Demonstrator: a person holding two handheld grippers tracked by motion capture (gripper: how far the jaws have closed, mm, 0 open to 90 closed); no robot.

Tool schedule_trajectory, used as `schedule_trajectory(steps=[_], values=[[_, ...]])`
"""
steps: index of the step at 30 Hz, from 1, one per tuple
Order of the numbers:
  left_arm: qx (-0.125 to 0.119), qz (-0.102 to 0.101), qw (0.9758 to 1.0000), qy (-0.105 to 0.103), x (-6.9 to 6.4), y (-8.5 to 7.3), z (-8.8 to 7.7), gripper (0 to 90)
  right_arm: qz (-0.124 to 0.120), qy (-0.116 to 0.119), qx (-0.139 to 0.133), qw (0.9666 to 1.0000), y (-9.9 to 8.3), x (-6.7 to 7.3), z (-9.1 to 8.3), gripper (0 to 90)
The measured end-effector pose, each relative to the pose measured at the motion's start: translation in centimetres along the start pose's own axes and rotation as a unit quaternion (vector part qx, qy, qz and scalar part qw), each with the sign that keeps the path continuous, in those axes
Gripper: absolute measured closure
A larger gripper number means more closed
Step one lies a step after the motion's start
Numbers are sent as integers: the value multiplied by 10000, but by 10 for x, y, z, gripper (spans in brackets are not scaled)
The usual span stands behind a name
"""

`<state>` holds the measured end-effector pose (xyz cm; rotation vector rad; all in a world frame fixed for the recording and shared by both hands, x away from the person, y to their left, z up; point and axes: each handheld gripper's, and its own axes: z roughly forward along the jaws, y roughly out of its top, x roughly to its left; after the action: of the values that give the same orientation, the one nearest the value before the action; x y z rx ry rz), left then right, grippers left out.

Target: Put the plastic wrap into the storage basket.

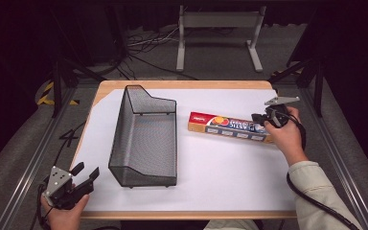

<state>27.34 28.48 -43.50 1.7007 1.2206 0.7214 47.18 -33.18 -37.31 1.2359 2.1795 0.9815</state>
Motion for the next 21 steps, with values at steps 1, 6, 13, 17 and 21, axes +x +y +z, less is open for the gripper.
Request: schedule_trajectory(steps=[1, 6, 13, 17, 21], values=[[9, 4, 10000, -24, 0, 0, 0, 416, 21, -25, 0, 10000, 0, -3, 0, 900], [13, -39, 10000, -40, 1, -1, 1, 415, 81, -261, 198, 9994, -3, -17, 5, 900], [49, -18, 9999, -111, 1, -1, 2, 413, 189, -565, 512, 9969, -5, -32, 13, 900], [47, -19, 9999, -115, 1, -1, 2, 412, 301, -666, 573, 9957, -10, -39, 15, 900], [54, -12, 9999, -109, 1, -1, 2, 412, 399, -809, 821, 9925, -14, -45, 17, 900]])
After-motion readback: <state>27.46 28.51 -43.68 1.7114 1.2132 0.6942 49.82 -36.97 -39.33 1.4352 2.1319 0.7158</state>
